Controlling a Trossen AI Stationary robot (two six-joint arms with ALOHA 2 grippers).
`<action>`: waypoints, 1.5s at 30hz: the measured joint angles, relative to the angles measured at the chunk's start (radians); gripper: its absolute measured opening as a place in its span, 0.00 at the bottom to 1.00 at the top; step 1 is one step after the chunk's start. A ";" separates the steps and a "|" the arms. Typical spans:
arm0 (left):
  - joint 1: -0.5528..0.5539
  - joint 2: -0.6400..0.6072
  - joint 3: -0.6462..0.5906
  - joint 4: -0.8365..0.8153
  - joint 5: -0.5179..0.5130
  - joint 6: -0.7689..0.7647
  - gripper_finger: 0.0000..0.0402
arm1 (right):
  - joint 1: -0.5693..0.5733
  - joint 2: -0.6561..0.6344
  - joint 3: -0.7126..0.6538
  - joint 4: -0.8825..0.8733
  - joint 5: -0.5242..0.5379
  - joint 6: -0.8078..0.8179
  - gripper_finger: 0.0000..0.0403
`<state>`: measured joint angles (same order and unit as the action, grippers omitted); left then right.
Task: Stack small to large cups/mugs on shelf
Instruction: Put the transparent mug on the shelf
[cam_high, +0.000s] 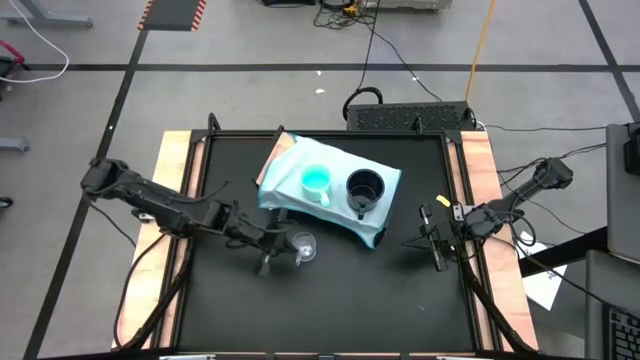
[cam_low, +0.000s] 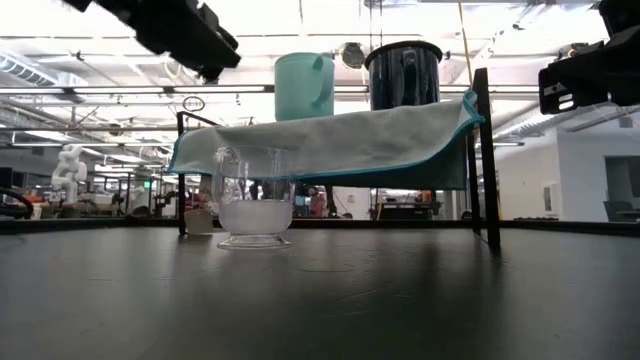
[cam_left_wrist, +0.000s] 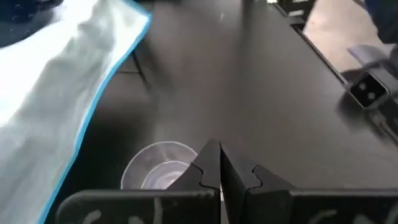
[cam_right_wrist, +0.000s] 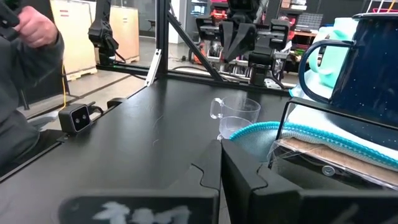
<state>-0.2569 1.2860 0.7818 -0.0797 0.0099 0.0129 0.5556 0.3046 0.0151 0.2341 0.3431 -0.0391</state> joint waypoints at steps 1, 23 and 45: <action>0.002 0.010 0.022 -0.021 -0.002 -0.025 0.00 | 0.000 0.000 0.000 0.000 0.000 0.000 0.00; 0.034 0.286 0.399 -0.457 -0.094 -0.151 0.03 | 0.000 0.000 0.000 -0.007 -0.003 0.016 0.00; 0.140 0.305 0.396 -0.585 -0.012 -0.218 0.21 | 0.000 0.000 0.000 -0.007 -0.003 0.019 0.00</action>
<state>-0.1169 1.5913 1.1778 -0.6643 -0.0022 -0.2047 0.5552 0.3046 0.0150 0.2268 0.3396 -0.0197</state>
